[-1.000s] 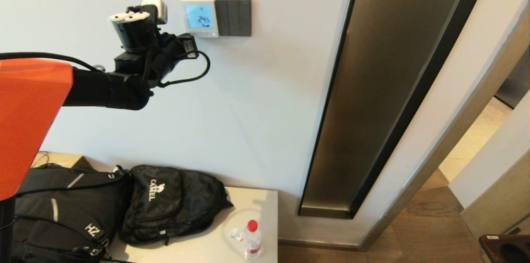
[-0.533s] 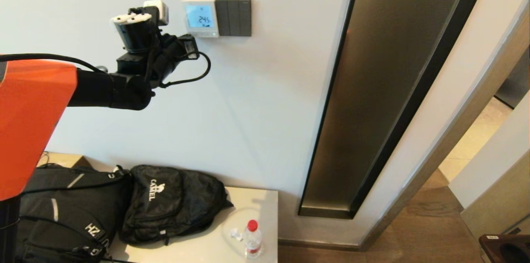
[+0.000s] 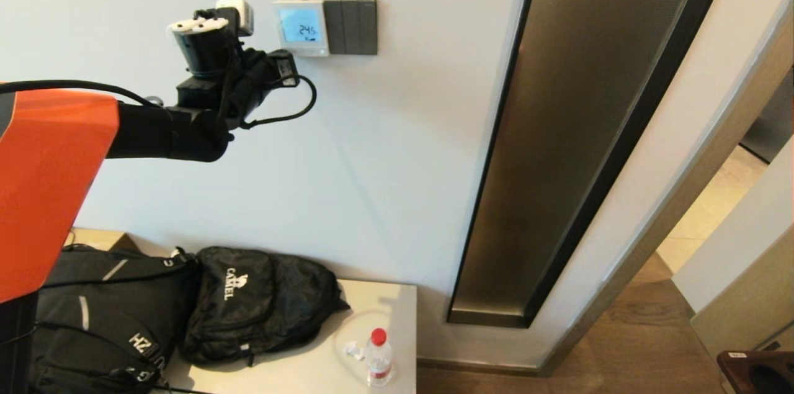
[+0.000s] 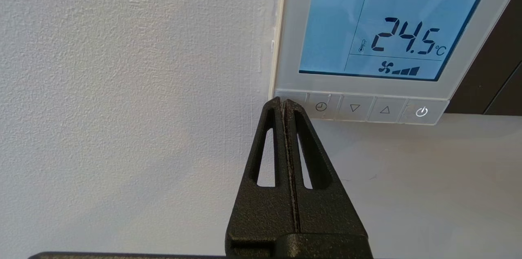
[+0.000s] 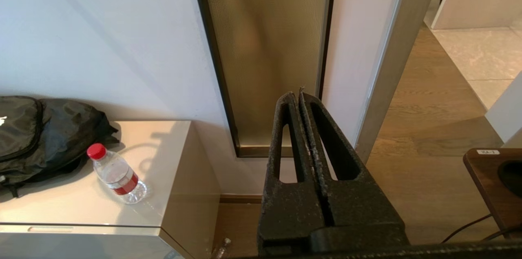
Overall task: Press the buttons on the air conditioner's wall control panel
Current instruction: Press the temperature increase button
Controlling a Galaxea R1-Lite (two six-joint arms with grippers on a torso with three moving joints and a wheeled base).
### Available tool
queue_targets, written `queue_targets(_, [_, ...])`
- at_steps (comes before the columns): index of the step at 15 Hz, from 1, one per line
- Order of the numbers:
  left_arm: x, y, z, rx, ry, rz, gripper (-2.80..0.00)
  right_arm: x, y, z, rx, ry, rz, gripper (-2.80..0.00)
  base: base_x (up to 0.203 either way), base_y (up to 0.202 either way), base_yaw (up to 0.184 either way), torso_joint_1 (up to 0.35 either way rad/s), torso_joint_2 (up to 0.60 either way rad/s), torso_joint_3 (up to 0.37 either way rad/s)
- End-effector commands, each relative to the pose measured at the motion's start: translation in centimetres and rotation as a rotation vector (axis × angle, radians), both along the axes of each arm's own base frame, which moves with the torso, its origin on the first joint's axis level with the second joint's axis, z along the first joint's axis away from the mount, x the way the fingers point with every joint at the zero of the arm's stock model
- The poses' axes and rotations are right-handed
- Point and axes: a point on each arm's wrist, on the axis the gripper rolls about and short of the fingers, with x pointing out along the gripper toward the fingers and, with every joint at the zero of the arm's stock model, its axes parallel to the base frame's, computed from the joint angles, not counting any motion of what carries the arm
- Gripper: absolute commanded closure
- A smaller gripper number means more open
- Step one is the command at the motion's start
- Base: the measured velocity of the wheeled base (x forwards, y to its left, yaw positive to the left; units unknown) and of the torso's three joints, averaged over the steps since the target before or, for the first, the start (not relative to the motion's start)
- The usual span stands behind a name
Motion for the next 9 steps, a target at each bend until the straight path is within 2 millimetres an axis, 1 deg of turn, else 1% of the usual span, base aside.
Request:
queue_targets(1, [0.1, 0.0, -0.1, -0.001, 0.000, 0.001, 0.00, 0.0, 0.0, 0.0, 0.000, 0.000, 0.001, 0.00, 0.000, 0.000, 0.000, 0.000, 0.00, 0.000])
queue_targets(9, [-1.3, 0.4, 0.3, -0.005, -0.012, 0.007, 0.00, 0.0, 0.0, 0.0, 0.000, 0.000, 0.001, 0.00, 0.000, 0.000, 0.000, 0.000, 0.00, 0.000])
